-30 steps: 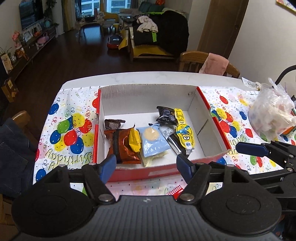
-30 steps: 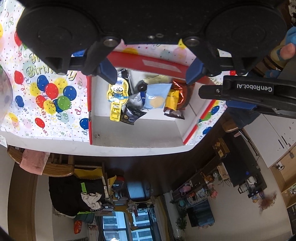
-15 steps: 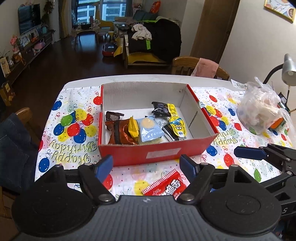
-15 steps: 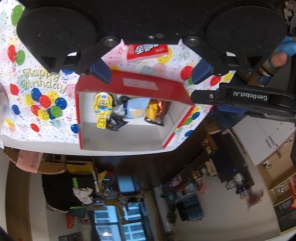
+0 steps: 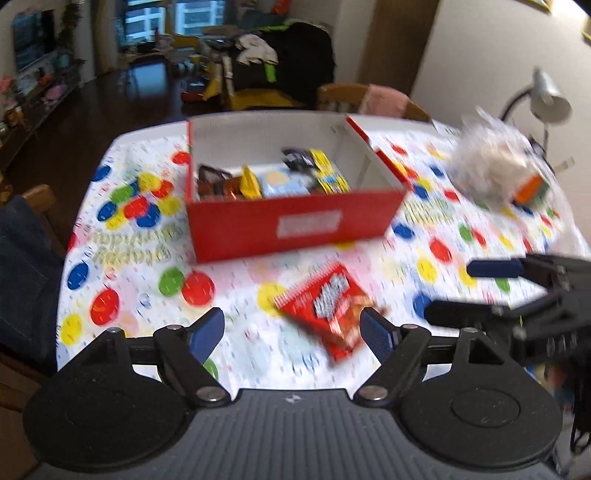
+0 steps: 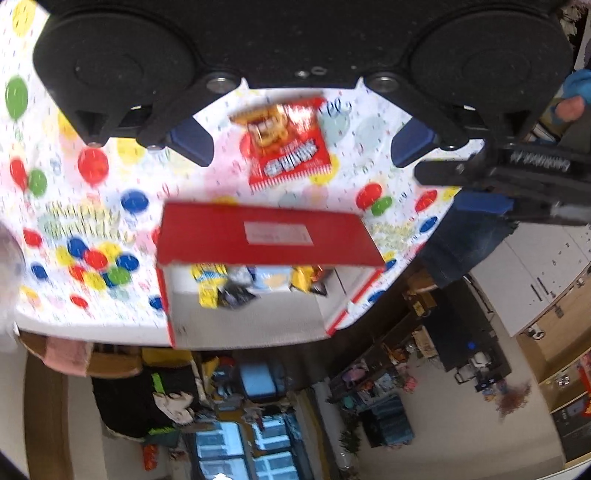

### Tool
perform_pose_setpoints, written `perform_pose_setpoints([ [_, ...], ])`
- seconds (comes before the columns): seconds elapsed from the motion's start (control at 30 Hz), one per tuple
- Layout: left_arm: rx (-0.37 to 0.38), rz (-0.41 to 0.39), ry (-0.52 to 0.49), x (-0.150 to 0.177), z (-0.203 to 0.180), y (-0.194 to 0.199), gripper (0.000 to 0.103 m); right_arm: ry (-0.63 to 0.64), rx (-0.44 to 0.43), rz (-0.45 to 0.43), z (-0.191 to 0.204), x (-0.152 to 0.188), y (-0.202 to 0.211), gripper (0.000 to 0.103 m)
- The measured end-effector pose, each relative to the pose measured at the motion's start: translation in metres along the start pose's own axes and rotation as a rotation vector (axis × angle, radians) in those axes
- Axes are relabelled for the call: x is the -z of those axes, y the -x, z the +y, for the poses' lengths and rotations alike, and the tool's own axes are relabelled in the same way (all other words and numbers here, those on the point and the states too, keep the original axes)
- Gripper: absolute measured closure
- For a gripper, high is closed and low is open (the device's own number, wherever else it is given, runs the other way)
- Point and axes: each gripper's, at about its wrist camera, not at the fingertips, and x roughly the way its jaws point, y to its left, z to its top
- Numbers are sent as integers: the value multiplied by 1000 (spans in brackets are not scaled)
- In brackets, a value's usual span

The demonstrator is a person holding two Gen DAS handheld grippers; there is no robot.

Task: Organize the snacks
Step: 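Withdraw both tools from the box toward the last snacks, then grasp the blue wrapped candy with left tool while right tool grasps red chip bag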

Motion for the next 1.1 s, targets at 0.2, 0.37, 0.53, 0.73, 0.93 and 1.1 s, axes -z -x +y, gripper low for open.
perform_pose_setpoints([
  [0.2, 43, 66, -98, 31, -15, -12, 23, -32, 35, 58, -7, 41, -1, 0],
  [0.37, 21, 108, -243, 61, -31, -32, 23, -72, 59, 93, -14, 72, 0, 0],
  [0.53, 86, 162, -370, 84, -45, -42, 23, -125, 74, 108, -22, 92, 5, 0],
  [0.73, 162, 193, -467, 102, -60, -43, 31, -164, 77, 129, -27, 109, 5, 1],
  [0.93, 152, 238, -556, 118, -72, -57, 50, -176, 64, 141, -28, 116, 6, 2],
  [1.1, 143, 251, -566, 117, -73, -64, 66, -188, 64, 139, -31, 118, 8, 2],
])
